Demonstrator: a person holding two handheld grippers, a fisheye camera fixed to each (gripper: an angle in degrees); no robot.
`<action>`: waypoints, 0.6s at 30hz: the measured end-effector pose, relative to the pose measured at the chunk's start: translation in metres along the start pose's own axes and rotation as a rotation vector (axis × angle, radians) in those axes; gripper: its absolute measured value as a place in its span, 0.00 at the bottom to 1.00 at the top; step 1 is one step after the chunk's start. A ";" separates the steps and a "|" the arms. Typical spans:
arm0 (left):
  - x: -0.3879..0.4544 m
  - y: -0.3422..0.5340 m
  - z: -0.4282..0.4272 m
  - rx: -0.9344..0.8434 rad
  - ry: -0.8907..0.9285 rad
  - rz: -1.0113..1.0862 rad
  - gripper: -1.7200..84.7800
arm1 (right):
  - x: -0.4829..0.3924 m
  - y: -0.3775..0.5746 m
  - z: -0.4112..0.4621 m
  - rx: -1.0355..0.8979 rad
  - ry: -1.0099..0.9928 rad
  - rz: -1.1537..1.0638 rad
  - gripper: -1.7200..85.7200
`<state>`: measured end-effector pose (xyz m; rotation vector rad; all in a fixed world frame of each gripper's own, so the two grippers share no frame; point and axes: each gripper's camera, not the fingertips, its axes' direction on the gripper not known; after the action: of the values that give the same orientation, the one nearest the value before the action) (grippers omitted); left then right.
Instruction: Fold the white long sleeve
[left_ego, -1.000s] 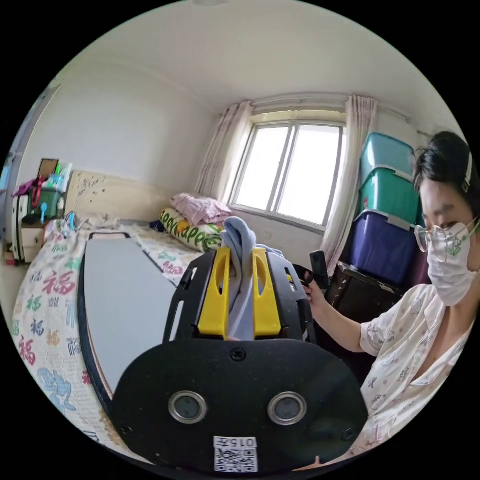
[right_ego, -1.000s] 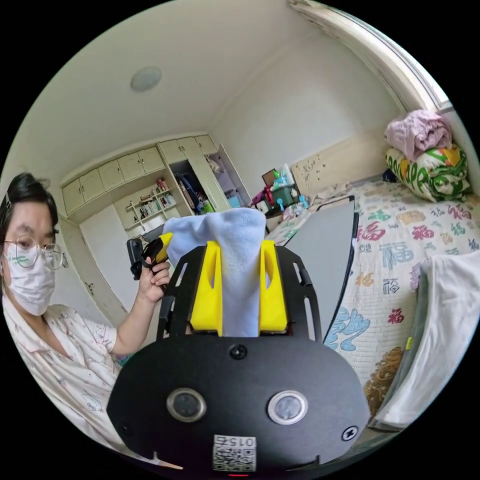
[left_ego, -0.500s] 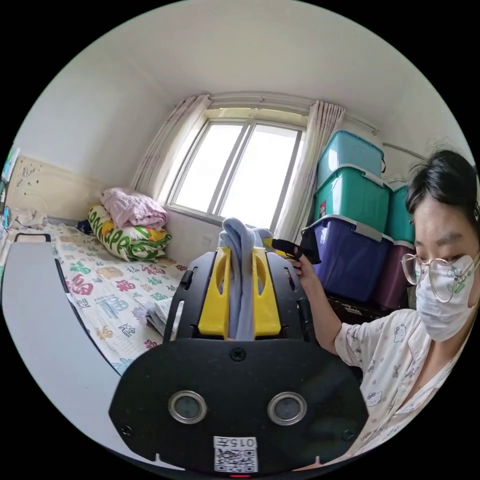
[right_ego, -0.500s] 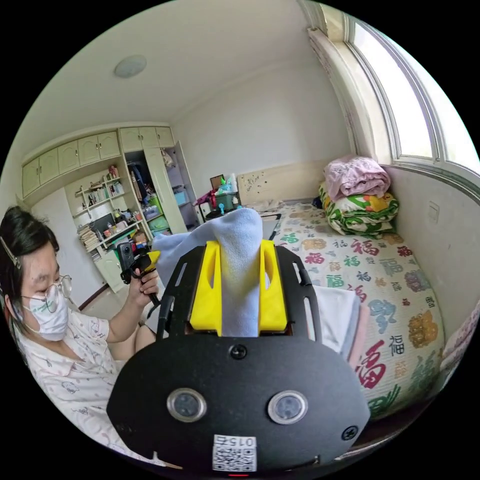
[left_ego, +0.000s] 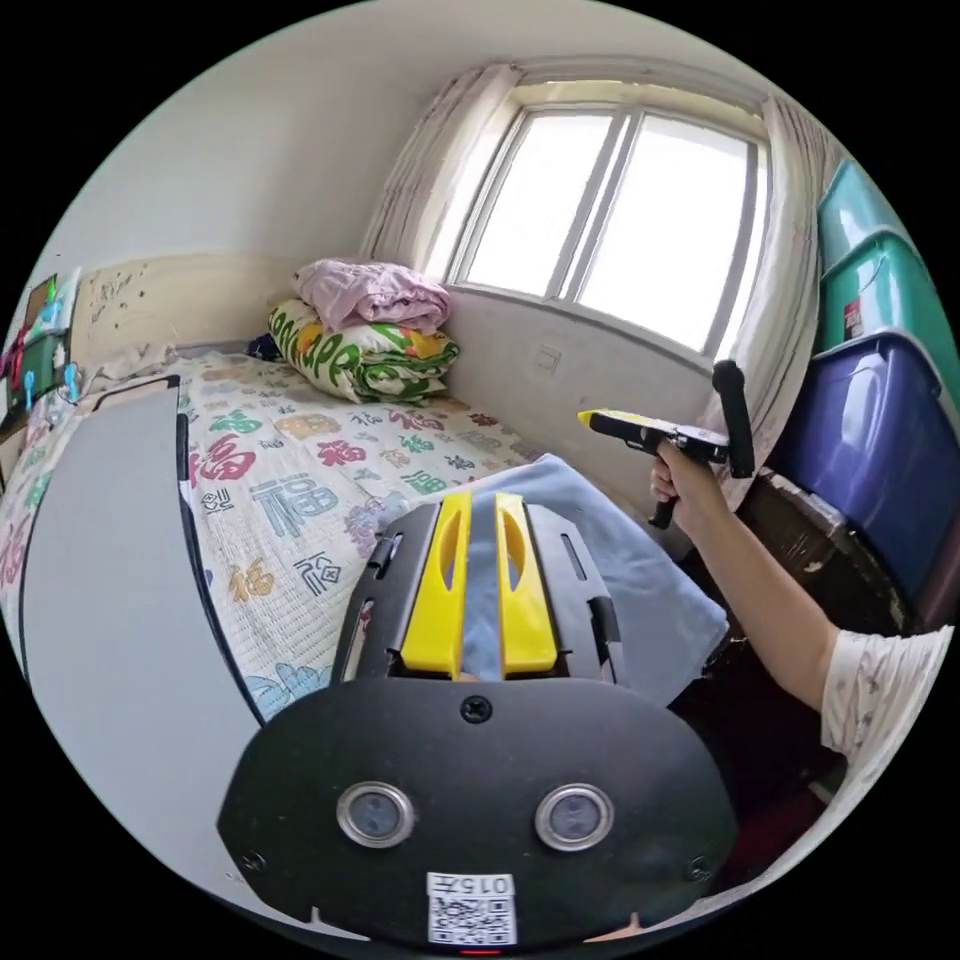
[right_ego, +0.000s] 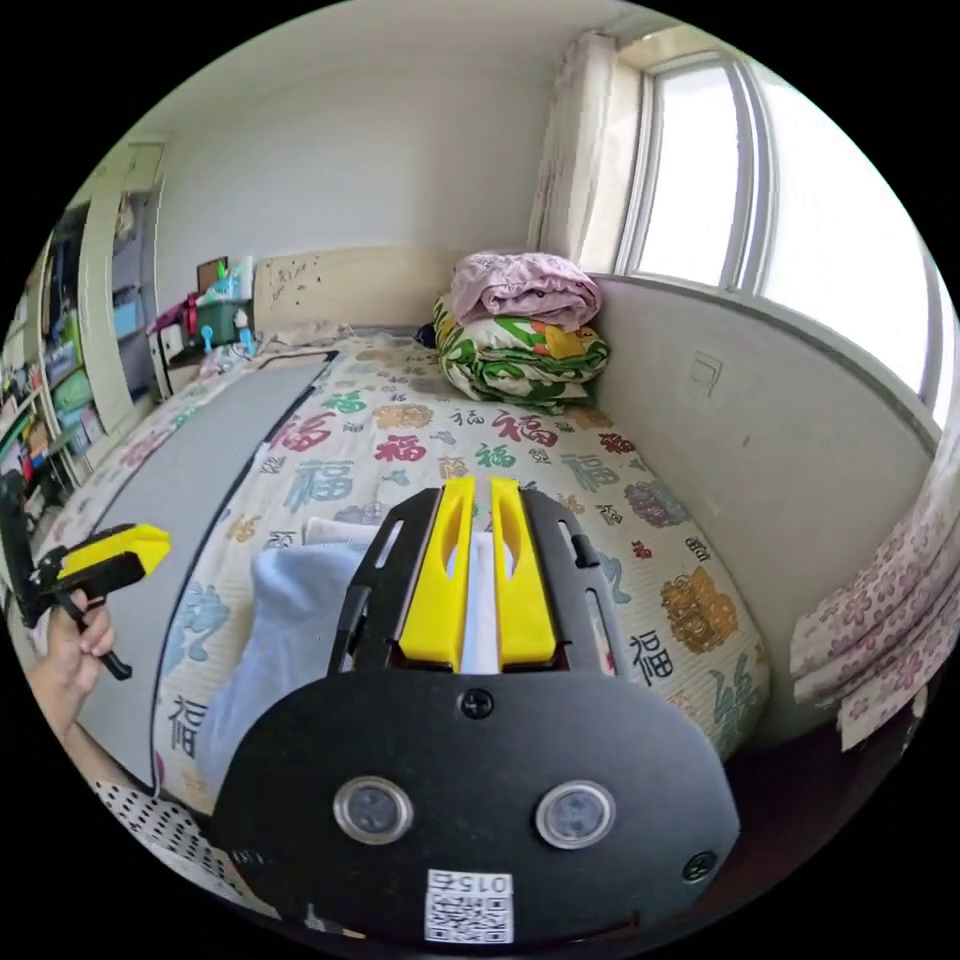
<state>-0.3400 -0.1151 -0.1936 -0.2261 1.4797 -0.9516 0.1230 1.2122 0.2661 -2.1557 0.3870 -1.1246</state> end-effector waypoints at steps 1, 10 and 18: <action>0.004 -0.005 0.018 -0.036 -0.019 0.016 0.08 | -0.020 0.005 0.035 -0.018 0.056 -0.041 0.04; 0.019 -0.008 0.161 -0.303 -0.017 0.043 0.05 | -0.086 0.129 0.296 0.010 0.800 -0.514 0.01; 0.036 0.005 0.158 -0.291 0.056 -0.004 0.02 | -0.007 0.157 0.361 -0.007 0.689 -0.440 0.01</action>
<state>-0.2024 -0.2013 -0.2005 -0.4167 1.6683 -0.7478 0.4181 1.2533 0.0086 -1.8448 0.2070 -2.1201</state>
